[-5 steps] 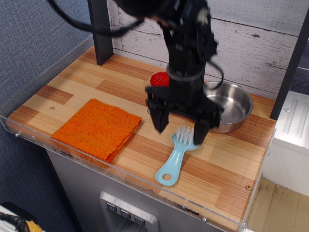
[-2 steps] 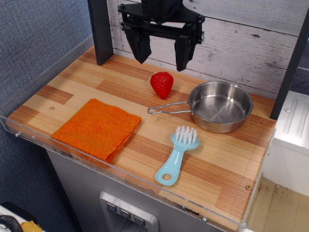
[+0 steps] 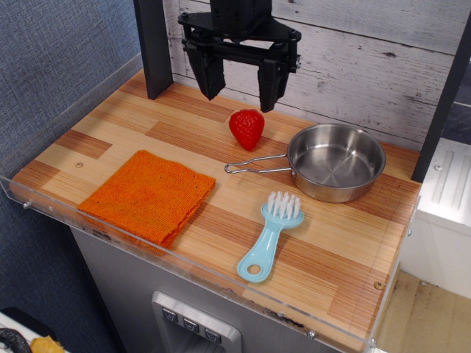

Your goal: Move the brush at the other end of the table.

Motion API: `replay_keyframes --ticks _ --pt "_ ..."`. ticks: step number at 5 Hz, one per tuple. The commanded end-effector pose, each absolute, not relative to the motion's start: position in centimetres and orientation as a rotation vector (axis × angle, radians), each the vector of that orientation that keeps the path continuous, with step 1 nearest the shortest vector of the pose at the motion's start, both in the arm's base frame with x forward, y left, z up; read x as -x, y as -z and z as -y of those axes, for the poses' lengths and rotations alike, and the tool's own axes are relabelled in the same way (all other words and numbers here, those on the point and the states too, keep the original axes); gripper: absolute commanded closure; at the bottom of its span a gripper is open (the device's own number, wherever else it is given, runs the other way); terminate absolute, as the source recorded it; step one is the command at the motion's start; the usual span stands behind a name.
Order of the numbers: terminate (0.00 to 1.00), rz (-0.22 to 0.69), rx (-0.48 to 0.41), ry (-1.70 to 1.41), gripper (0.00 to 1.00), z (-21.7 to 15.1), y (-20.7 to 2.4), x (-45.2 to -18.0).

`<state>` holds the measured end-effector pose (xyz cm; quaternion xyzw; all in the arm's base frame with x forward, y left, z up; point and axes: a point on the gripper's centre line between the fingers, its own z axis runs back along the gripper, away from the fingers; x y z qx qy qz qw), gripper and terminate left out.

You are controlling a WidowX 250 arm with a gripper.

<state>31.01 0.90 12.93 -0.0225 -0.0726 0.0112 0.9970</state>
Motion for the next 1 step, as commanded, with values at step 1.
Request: replay_keyframes --ticks 1 --pt "1.00 0.188 0.042 -0.024 0.00 -0.48 -14.23 -31.15"
